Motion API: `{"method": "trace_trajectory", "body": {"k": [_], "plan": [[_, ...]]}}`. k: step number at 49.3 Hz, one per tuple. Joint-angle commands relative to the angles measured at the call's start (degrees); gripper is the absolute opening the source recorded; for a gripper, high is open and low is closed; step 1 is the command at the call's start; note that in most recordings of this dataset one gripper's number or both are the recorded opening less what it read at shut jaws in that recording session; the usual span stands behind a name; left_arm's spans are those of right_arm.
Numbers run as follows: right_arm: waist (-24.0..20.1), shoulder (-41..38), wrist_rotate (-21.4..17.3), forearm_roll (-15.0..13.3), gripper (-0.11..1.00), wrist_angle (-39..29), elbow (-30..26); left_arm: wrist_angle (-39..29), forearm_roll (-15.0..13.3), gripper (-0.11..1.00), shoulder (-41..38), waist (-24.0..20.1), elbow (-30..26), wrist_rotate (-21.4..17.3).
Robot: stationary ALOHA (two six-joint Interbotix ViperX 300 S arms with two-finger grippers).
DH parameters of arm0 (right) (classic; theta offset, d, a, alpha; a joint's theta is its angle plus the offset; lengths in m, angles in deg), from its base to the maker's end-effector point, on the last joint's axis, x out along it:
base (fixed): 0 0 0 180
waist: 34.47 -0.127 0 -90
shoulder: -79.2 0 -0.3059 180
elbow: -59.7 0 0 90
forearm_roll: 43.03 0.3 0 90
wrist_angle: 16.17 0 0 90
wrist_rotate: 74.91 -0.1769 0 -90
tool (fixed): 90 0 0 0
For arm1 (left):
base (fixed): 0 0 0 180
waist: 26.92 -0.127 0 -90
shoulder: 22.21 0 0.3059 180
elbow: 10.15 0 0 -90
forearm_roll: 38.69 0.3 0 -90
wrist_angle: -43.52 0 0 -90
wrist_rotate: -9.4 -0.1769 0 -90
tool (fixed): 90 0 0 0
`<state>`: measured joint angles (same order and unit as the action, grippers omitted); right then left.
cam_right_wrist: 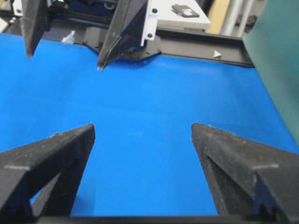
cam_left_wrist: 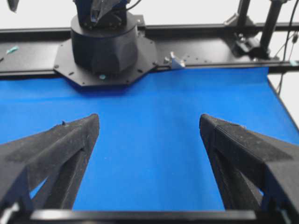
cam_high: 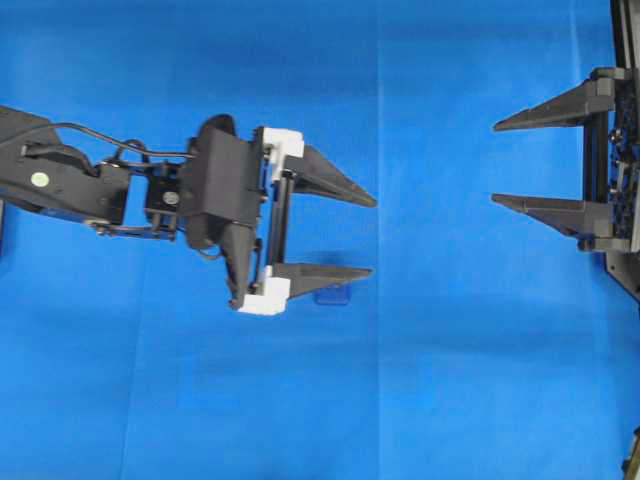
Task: Handover the blue block to the right arm after grasping it with the left arm, then place it in the designated position.
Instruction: 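Lower the open left gripper over the blue cube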
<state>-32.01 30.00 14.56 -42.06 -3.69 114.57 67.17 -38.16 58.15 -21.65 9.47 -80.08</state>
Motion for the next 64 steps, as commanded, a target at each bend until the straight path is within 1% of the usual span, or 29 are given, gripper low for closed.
{"method": "trace_trajectory", "body": {"k": [1,12,16,21,35,42,51,56,64], "plan": [[0.18,-0.53,0.00,0.18,0.97,1.14,-0.88,-1.67,0.00,0.91,0.35,0.00,-2.20,0.00],[0.18,-0.53,0.00,0.18,0.97,1.14,-0.88,-4.04,-0.09,0.91,0.79,0.18,-2.46,0.70],[0.18,-0.53,0.00,0.18,0.97,0.97,-0.97,-6.68,-0.09,0.91,1.05,0.35,-3.16,1.58],[0.18,-0.53,-0.09,0.18,0.97,1.05,-0.88,-12.92,-0.09,0.90,0.97,0.35,-4.75,2.81],[0.18,-0.53,-0.09,0.18,0.97,0.79,-0.97,-37.00,-0.09,0.90,-2.55,0.44,-14.41,4.57],[0.18,-0.53,-0.09,0.18,0.97,0.62,-0.97,-48.43,-0.09,0.90,-4.83,0.70,-19.34,4.57],[0.18,-0.53,-0.09,0.18,0.97,0.18,-1.14,-61.26,0.00,0.90,-7.03,1.14,-24.61,4.57],[0.18,-0.53,0.00,0.18,0.97,0.09,-1.14,-65.48,0.26,0.90,-8.09,1.05,-26.63,4.48],[0.18,-0.53,0.00,0.18,0.97,0.09,-1.14,-66.18,0.26,0.90,-8.53,1.05,-27.60,4.22]]}}
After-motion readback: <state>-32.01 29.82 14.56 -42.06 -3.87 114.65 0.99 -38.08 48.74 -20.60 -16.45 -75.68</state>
